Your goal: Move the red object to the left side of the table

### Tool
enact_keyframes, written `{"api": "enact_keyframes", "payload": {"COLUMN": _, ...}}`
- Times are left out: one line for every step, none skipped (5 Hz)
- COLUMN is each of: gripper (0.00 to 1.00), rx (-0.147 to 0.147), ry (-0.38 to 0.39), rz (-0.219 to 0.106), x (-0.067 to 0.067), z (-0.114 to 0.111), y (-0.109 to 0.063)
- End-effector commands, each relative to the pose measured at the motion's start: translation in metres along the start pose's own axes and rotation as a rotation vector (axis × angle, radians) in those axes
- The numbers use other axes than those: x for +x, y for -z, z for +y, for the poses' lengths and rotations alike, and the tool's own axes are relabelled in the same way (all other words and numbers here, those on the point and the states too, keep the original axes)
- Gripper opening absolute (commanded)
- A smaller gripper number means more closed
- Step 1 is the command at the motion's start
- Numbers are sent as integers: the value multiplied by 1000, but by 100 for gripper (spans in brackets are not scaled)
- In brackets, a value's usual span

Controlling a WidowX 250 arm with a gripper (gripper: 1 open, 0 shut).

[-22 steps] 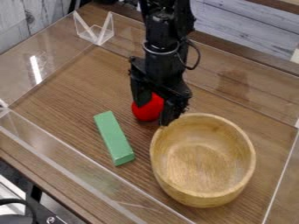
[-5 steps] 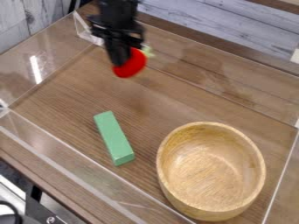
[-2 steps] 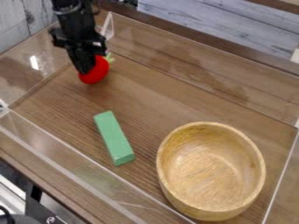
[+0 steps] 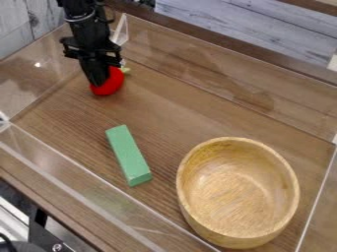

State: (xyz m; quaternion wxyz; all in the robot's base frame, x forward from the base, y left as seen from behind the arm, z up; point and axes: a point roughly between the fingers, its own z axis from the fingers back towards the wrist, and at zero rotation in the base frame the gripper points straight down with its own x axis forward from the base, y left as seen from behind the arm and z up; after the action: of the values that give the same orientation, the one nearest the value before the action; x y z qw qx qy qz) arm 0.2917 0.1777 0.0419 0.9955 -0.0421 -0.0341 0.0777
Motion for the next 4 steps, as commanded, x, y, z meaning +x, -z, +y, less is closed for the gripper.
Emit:
{"api": "enact_keyframes", "payload": {"gripper": 0, "rx": 15, "ry": -11, "rz": -26, "x": 11, "z": 22, "y": -7}}
{"api": "enact_keyframes", "payload": {"gripper": 0, "rx": 8, "ry": -20, "rz": -12, "x": 14, "z": 36, "y": -2}}
{"api": "enact_keyframes", "payload": {"gripper": 0, "rx": 5, "ry": -80, "rz": -1, "x": 14, "z": 37, "y": 5}}
{"api": "enact_keyframes", "payload": {"gripper": 0, "rx": 4, "ry": -132, "rz": 11, "x": 14, "z": 37, "y": 12}}
